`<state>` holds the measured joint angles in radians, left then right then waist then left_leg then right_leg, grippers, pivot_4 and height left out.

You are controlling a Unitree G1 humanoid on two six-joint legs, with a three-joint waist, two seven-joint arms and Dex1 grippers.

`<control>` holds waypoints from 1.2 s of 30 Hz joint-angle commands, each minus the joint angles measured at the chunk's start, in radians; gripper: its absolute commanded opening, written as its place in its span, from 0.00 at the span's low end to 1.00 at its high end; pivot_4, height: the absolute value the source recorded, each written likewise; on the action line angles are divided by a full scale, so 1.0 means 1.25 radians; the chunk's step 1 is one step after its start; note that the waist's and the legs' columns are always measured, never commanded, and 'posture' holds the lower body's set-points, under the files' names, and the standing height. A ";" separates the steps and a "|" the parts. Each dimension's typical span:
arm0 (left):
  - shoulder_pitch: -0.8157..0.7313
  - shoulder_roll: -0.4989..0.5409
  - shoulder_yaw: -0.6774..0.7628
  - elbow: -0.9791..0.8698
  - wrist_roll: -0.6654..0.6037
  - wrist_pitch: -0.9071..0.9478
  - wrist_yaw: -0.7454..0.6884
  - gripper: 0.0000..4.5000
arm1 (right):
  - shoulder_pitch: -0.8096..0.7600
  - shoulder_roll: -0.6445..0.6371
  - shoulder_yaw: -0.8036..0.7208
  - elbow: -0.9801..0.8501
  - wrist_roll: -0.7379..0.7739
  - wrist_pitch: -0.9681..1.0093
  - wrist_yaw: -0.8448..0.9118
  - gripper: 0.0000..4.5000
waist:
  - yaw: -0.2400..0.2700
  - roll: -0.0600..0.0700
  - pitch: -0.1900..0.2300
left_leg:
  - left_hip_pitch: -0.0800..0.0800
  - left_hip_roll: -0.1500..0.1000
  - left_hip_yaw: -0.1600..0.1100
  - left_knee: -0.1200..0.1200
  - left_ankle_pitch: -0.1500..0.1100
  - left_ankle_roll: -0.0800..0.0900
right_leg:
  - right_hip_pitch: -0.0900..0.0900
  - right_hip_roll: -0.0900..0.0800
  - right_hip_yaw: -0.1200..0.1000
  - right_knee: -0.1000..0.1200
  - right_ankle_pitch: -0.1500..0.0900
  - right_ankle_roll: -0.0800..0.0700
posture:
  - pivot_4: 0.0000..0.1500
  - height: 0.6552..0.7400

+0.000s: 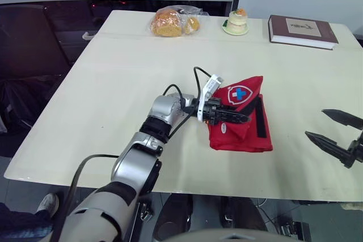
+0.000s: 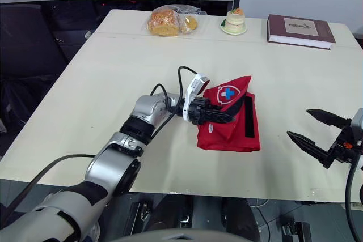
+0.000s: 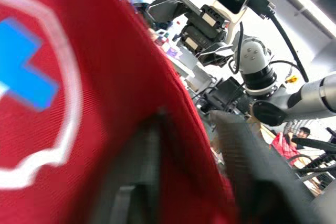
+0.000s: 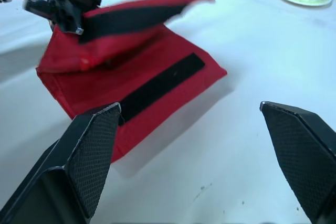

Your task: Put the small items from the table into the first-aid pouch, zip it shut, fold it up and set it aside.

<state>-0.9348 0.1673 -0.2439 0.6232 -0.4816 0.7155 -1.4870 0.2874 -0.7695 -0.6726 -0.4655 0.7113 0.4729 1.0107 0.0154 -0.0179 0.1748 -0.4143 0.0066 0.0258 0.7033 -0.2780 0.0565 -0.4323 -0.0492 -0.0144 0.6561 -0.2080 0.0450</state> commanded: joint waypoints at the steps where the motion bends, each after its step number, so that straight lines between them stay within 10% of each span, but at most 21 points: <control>1: -0.013 -0.009 0.005 0.015 0.015 -0.025 -0.016 0.73 | 0.013 -0.001 -0.028 -0.024 0.010 -0.015 -0.007 1.00 | 0.000 0.000 0.000 | 0.000 0.000 0.000 0.000 0.000 0.000 | 0.000 0.000 0.000 0.000 0.000 0.000 | 1.00 0.87; 4: -0.015 -0.025 0.014 0.039 0.027 -0.046 0.005 0.98 | 0.020 -0.003 -0.033 -0.025 0.012 -0.017 -0.009 1.00 | 0.001 0.000 0.000 | 0.000 0.000 0.000 0.000 0.000 0.000 | 0.000 0.000 0.000 0.000 0.000 0.000 | 1.00 0.87; 21: -0.019 -0.086 0.048 0.065 0.071 -0.026 0.154 0.98 | 0.047 0.005 -0.037 -0.041 0.020 -0.029 -0.030 1.00 | 0.004 0.000 0.000 | 0.000 0.000 -0.001 0.000 0.000 0.000 | 0.001 0.000 0.000 0.000 0.000 0.000 | 1.00 0.87; 36: 0.136 -0.050 -0.217 -0.135 0.419 -0.428 0.404 0.98 | 0.053 0.026 -0.013 -0.056 0.008 -0.050 -0.052 1.00 | 0.006 0.002 -0.005 | 0.001 0.000 -0.001 0.000 0.000 0.000 | 0.002 -0.001 0.002 -0.001 0.000 0.000 | 1.00 0.87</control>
<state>-0.7921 0.0799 -0.4749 0.4127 -0.0381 0.2179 -1.0184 0.3492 -0.7399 -0.6772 -0.5035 0.7134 0.4301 0.9518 0.0224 -0.0157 0.1683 -0.4125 0.0062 0.0247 0.7034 -0.2782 0.0567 -0.4293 -0.0505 -0.0119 0.6551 -0.2088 0.0433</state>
